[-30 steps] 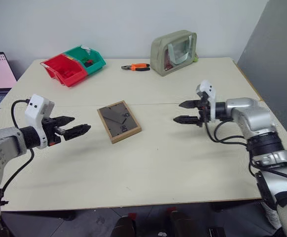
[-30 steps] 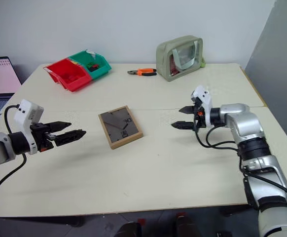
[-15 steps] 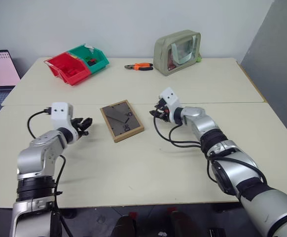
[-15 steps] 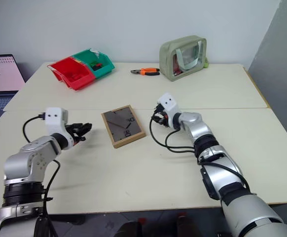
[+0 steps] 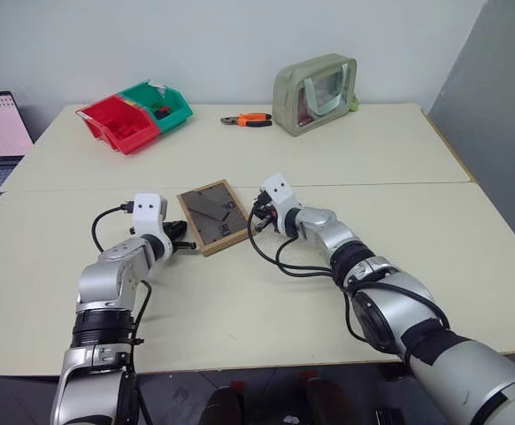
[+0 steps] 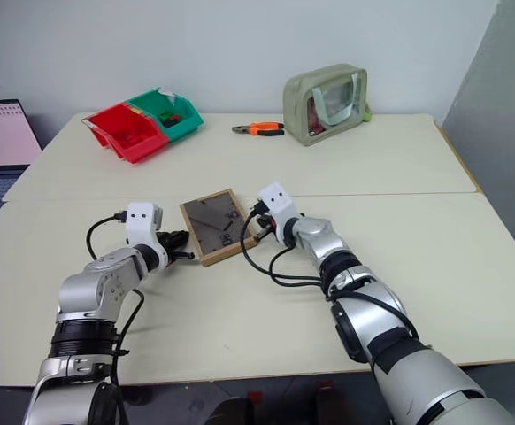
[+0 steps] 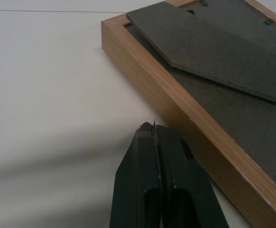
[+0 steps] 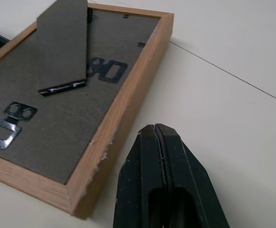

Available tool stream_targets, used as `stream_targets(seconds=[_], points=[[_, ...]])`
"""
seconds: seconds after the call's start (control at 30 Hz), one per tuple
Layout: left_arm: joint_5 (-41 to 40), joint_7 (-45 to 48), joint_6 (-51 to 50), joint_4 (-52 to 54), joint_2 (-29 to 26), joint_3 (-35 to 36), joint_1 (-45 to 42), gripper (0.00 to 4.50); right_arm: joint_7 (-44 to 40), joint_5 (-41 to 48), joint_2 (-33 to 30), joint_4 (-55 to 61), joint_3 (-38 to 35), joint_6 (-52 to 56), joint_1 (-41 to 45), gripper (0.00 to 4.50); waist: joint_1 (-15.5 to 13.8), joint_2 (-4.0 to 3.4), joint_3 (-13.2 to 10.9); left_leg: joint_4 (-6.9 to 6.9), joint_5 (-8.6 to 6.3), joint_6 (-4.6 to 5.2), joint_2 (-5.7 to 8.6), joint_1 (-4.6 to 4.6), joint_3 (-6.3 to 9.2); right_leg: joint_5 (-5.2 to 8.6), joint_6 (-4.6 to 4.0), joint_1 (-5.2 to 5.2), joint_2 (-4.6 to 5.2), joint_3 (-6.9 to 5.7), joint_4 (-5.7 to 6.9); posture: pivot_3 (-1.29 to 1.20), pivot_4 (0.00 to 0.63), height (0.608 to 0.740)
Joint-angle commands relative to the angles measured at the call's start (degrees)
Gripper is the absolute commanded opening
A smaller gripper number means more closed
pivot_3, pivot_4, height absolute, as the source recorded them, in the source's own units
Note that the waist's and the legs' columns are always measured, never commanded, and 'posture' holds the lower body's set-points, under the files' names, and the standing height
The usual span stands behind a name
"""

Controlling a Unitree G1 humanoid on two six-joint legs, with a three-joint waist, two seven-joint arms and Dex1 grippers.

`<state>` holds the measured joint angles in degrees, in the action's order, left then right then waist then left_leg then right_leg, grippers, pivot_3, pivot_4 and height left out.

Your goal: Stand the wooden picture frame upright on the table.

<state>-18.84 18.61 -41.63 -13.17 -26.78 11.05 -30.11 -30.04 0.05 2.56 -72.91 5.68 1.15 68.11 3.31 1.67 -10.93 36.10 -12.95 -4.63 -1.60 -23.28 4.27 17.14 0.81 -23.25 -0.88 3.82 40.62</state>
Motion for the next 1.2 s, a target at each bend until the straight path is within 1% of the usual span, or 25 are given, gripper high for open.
stream_targets(seconds=[0.03, 0.17, 0.23, 0.37, 0.47, 0.57, 0.63, 0.73, 0.87, 1.0, 1.2], points=[[-0.2, 1.6, -2.3, 2.5, 0.4, -1.7, 0.0, 0.01, -2.3, -0.2, 0.8, 1.7, -0.7, -1.0, -0.2, 0.00, 0.0, 0.00, 0.0, 0.00, 0.00, 0.00, 0.01, 0.01, 0.00, 0.00, 0.00, 0.00, 0.00, 0.00, 0.02, 0.00, 0.150, 0.740], [-1.7, 3.9, -5.4, 4.9, 1.3, -3.4, 0.3, 0.01, -8.8, -0.2, 1.4, 5.7, 0.9, 0.5, -2.9, 0.00, -0.1, 0.01, 0.0, 0.01, 0.01, -0.01, 0.02, 0.03, 0.01, 0.00, 0.00, 0.01, 0.00, 0.00, 0.05, 0.00, 0.150, 0.740], [-0.9, 4.8, -6.0, 5.6, 1.1, -5.0, 0.5, 0.01, -11.5, -0.6, 1.3, 8.5, 2.2, 1.8, -5.0, 0.00, -0.1, 0.02, 0.0, 0.02, 0.01, -0.01, 0.02, 0.03, 0.01, 0.00, 0.00, 0.03, 0.01, 0.01, 0.05, 0.00, 0.150, 0.740], [0.0, 6.0, -7.5, 7.6, 0.9, -7.1, 1.7, 0.01, -14.2, -0.8, 0.6, 16.7, 3.7, 5.8, -9.6, 0.00, 0.0, 0.01, 0.0, 0.01, 0.01, -0.01, 0.04, 0.10, -0.01, 0.01, 0.00, 0.04, 0.00, 0.02, 0.09, 0.00, 0.150, 0.740], [-1.0, 8.3, -11.0, 13.5, 0.4, -10.6, 4.6, 0.01, -17.5, -0.6, -1.9, 29.3, 6.2, 11.8, -16.0, 0.00, -0.1, 0.02, 0.0, 0.01, 0.00, -0.01, 0.00, 0.12, 0.01, 0.01, 0.01, 0.05, 0.00, 0.03, 0.13, 0.00, 0.150, 0.740], [-2.0, 10.2, -14.5, 19.2, 0.0, -13.5, 8.0, 0.01, -18.1, -0.2, -4.1, 41.2, 7.8, 18.1, -21.9, 0.00, -0.3, -0.04, 0.1, 0.01, 0.01, -0.01, 0.04, 0.11, 0.03, 0.04, 0.05, 0.12, 0.01, 0.04, 0.10, 0.00, 0.150, 0.740], [-1.5, 10.1, -15.3, 20.8, 0.1, -14.1, 9.3, 0.01, -18.6, 0.0, -5.6, 48.2, 8.9, 22.2, -25.1, 0.00, -0.5, -0.10, 0.2, 0.04, 0.01, -0.01, 0.08, 0.13, 0.02, 0.05, 0.07, 0.12, 0.03, 0.06, 0.12, 0.00, 0.150, 0.740], [-1.7, 9.9, -17.3, 23.7, 0.4, -14.1, 10.5, 0.01, -19.7, -1.1, -9.7, 58.9, 11.7, 27.6, -30.6, 0.00, -0.7, -0.14, 0.2, 0.05, 0.01, -0.02, 0.10, 0.25, 0.02, 0.05, 0.08, 0.25, 0.02, 0.07, 0.12, 0.00, 0.150, 0.740], [-2.8, 10.8, -20.7, 28.9, -1.3, -14.1, 12.8, 0.01, -21.0, -0.1, -15.3, 70.6, 13.3, 33.7, -36.1, 0.00, -0.7, -0.16, 0.2, 0.04, 0.01, -0.01, 0.12, 0.41, 0.10, 0.11, 0.16, 0.50, -0.02, 0.02, 0.03, 0.00, 0.150, 0.740], [-3.7, 12.1, -23.0, 32.6, -4.8, -13.5, 15.3, 0.01, -21.0, -0.5, -20.8, 75.6, 13.1, 35.8, -38.3, 0.00, -0.4, -0.17, 0.2, 0.02, 0.00, -0.01, 0.13, 0.54, 0.16, 0.15, 0.22, 0.77, -0.03, -0.04, -0.19, 0.00, 0.150, 0.740], [-4.0, 12.7, -22.7, 30.9, -7.6, -12.0, 14.8, 0.01, -20.6, -0.1, -26.3, 75.0, 10.8, 36.2, -37.2, 0.00, -0.2, -0.17, 0.2, -0.03, 0.00, 0.00, 0.14, 0.68, 0.20, 0.21, 0.33, 1.02, -0.09, -0.11, -0.54, 0.00, 0.150, 0.740]])
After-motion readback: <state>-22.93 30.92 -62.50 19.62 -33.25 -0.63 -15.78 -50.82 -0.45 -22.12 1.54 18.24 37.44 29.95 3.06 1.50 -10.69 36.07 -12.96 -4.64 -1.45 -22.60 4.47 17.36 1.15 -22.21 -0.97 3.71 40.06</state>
